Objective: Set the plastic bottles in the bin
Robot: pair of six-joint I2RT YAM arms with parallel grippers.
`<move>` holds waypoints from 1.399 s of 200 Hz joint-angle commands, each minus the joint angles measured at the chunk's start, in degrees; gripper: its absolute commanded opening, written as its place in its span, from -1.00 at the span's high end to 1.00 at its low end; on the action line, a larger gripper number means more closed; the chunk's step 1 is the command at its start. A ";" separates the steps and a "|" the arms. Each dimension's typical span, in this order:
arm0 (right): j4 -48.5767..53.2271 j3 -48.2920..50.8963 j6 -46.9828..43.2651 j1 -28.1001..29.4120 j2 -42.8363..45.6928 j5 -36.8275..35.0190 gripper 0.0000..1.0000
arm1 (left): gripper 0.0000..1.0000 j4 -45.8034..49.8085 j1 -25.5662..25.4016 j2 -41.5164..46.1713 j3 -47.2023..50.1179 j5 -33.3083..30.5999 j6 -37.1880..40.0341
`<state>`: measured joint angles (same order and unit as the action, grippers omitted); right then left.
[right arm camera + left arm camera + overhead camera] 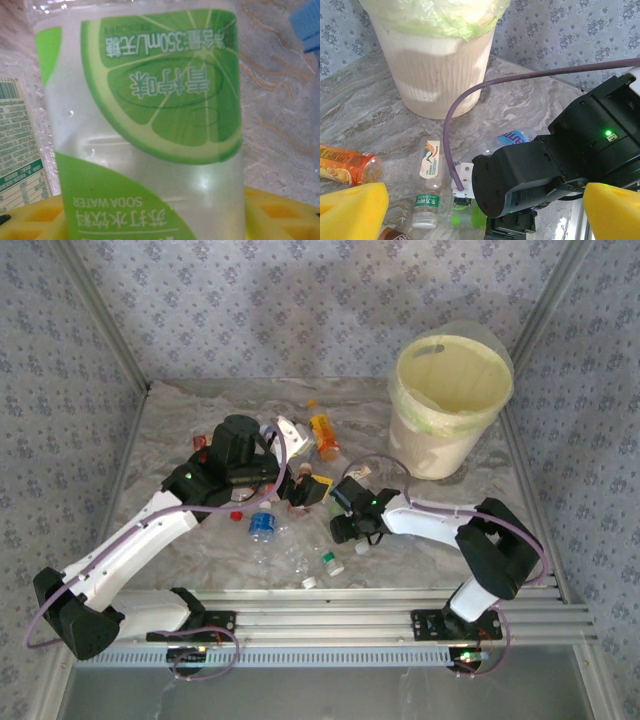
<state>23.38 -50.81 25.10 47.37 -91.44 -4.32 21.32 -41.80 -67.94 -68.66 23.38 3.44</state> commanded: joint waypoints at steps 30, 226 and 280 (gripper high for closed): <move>0.02 0.69 -2.64 0.01 6.17 -1.48 -0.16 | -0.99 -0.34 -0.74 0.43 -1.87 1.32 -0.65; 13.47 -14.07 -9.47 -19.08 36.63 8.80 -0.13 | -0.99 -20.55 0.52 6.90 8.01 6.50 -13.78; 15.19 -29.03 -14.30 -27.79 30.24 9.34 -0.14 | -0.99 -23.60 2.09 7.39 8.90 9.94 -16.21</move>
<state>36.71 -73.80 14.46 22.85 -58.04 4.03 1.65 -40.64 -61.49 -60.03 30.24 -11.09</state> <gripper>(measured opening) 0.570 0.995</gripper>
